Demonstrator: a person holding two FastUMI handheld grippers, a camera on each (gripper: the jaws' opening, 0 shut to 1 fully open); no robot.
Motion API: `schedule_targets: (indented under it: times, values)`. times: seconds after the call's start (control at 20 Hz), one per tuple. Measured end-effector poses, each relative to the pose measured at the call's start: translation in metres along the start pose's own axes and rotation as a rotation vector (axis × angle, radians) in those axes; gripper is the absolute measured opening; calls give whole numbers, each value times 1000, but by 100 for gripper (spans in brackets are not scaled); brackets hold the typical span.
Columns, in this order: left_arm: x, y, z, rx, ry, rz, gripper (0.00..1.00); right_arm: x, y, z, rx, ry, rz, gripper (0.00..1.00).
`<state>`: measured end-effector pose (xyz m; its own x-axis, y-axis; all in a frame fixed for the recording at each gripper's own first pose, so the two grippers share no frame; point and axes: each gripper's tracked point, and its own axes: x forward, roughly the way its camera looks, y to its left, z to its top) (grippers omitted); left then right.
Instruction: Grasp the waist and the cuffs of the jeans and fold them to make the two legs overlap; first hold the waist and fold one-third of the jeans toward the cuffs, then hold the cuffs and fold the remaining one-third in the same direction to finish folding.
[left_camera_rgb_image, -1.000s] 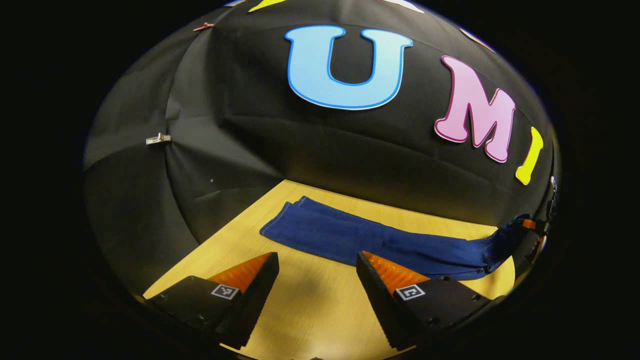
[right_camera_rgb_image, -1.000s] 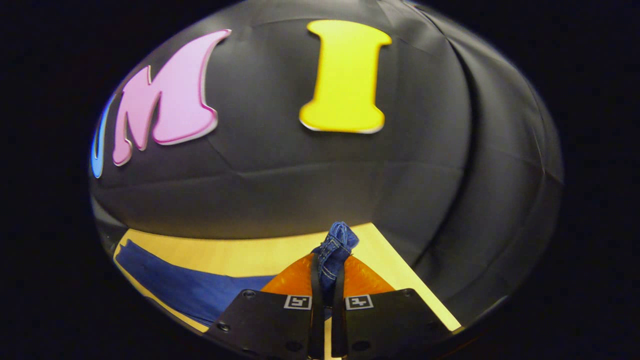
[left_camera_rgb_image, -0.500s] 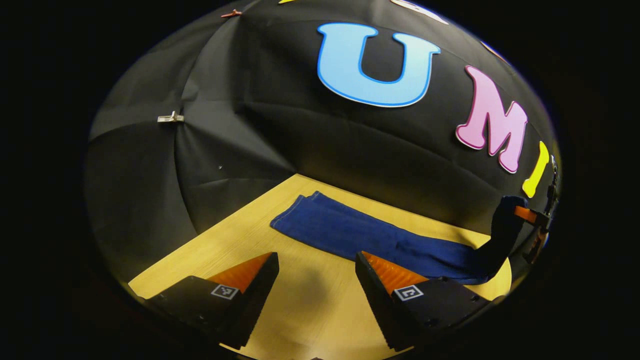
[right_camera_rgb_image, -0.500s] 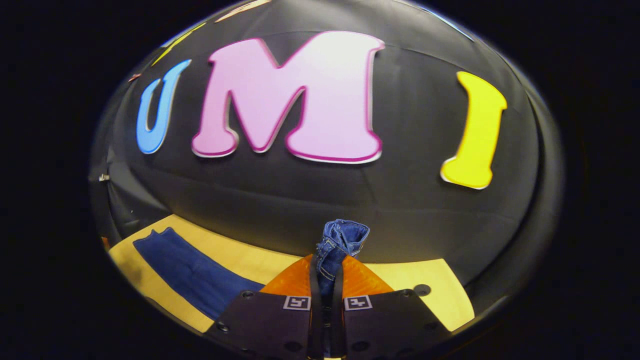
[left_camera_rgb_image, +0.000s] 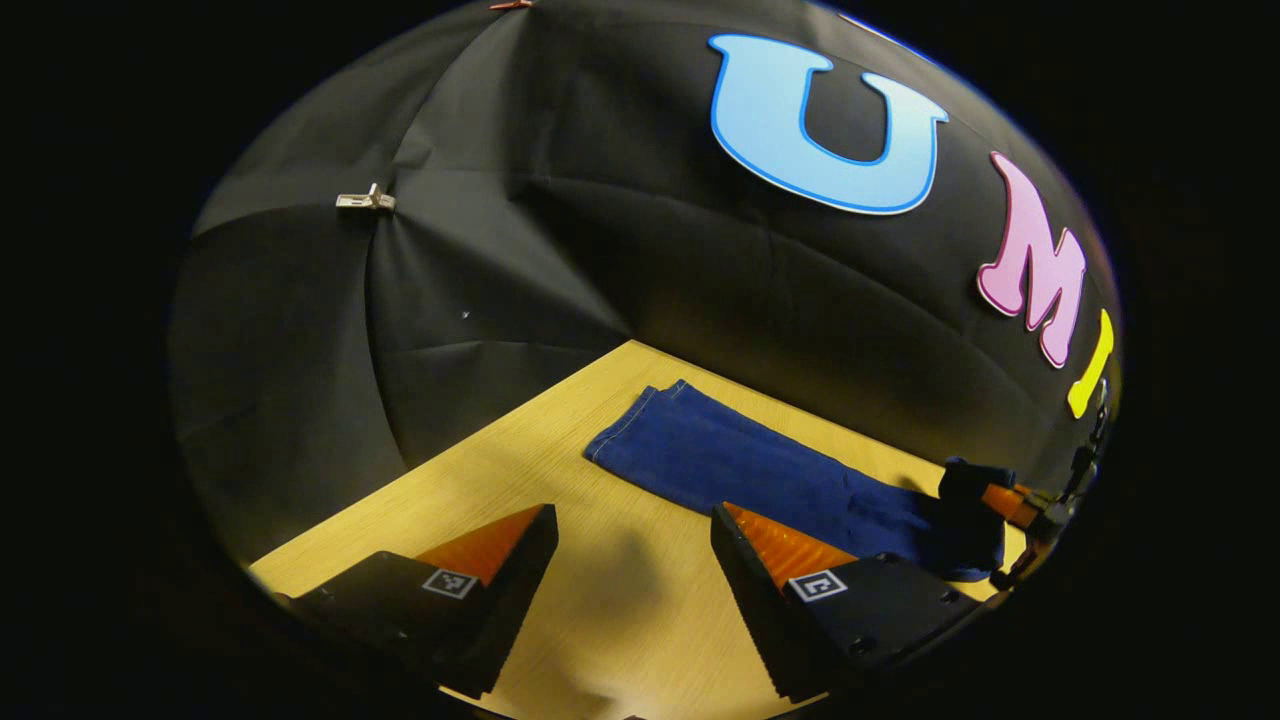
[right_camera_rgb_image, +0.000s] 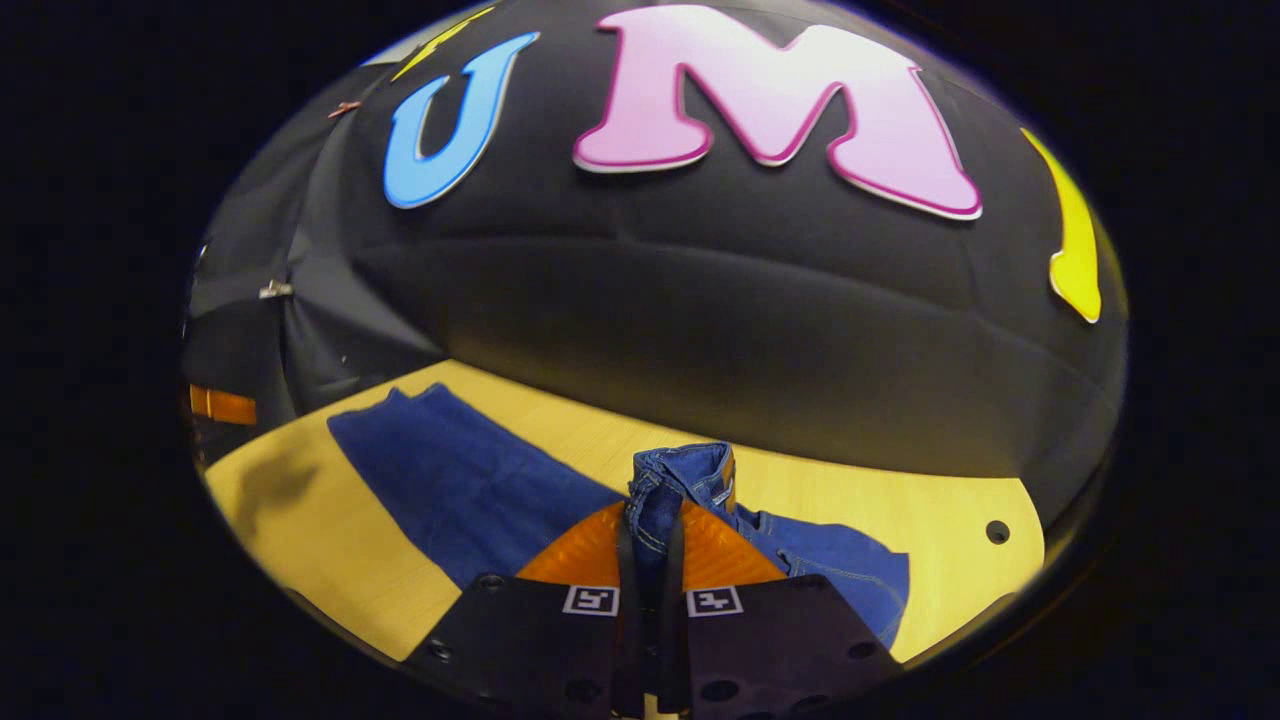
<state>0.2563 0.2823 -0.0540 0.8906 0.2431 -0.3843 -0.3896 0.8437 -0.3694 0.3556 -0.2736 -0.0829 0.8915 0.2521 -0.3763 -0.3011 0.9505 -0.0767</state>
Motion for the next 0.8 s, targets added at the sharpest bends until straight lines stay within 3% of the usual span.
schedule_targets:
  times: [0.15,0.2,0.25,0.35,0.55,0.6,0.65,0.7,0.8]
  values:
    - [28,11,7,8,-11,5,97,7,0,-10,-33,10,-2,12]
    - [39,12,10,11,-19,0,97,8,7,-15,-10,27,13,7]
    - [49,11,14,10,-23,-9,97,13,15,-20,25,46,34,20]
    - [71,13,20,23,-25,-16,97,12,28,-33,63,78,76,28]
    - [116,19,25,124,26,-15,97,-4,29,-38,52,73,87,100]
    - [126,17,25,153,39,-20,96,-11,20,-37,73,74,84,93]
    - [138,16,25,179,58,-34,97,-18,11,-38,96,77,76,98]
    - [150,12,23,203,81,-40,97,-26,-2,-41,117,84,57,93]
    - [169,7,20,244,120,-44,97,-43,-24,-47,151,100,26,98]
